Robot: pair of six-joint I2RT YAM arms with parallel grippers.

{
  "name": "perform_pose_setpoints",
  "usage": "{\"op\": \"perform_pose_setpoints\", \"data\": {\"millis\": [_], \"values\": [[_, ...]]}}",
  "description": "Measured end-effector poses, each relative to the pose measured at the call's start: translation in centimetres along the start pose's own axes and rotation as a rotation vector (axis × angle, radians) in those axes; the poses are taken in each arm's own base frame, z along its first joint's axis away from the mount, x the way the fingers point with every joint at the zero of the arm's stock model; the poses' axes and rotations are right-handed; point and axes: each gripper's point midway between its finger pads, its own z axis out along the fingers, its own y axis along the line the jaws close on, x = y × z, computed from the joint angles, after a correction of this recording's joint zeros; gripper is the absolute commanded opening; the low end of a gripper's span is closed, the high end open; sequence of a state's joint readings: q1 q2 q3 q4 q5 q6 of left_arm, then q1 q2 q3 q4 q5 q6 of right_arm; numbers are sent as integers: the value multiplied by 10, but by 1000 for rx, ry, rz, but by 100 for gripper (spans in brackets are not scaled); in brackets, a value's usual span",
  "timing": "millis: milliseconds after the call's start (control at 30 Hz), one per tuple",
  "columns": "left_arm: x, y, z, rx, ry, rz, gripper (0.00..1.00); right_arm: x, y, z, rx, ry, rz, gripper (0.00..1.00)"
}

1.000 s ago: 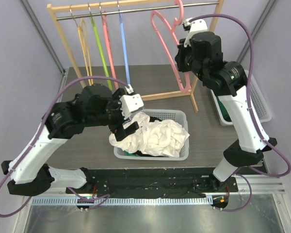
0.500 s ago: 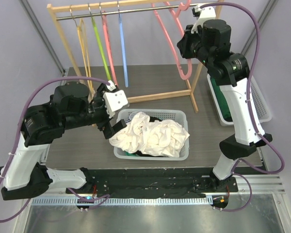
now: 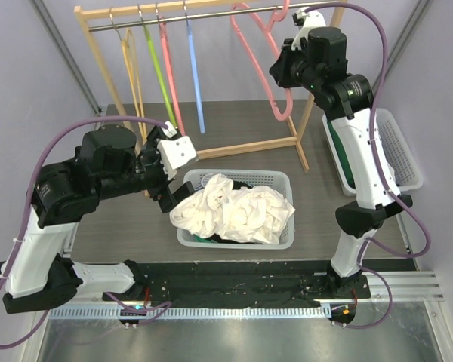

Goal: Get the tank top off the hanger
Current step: Place the bin in the bin.

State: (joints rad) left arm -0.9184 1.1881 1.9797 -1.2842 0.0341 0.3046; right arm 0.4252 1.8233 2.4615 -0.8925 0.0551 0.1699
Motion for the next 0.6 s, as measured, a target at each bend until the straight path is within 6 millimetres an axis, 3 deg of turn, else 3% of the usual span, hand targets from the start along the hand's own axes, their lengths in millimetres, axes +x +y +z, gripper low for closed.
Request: {"op": "perform_pose_setpoints", "data": {"millis": [233, 333, 467, 600], "values": [[2, 6, -3, -23, 0, -11, 100, 3, 3, 6, -19, -2, 10, 1], [2, 11, -4, -50, 3, -18, 100, 5, 4, 9, -33, -7, 15, 35], [5, 27, -2, -135, 15, -38, 100, 35, 0, 4, -33, 67, 31, 99], [8, 41, 2, -208, 24, -72, 100, 82, -8, -4, -17, 169, 21, 100]]}}
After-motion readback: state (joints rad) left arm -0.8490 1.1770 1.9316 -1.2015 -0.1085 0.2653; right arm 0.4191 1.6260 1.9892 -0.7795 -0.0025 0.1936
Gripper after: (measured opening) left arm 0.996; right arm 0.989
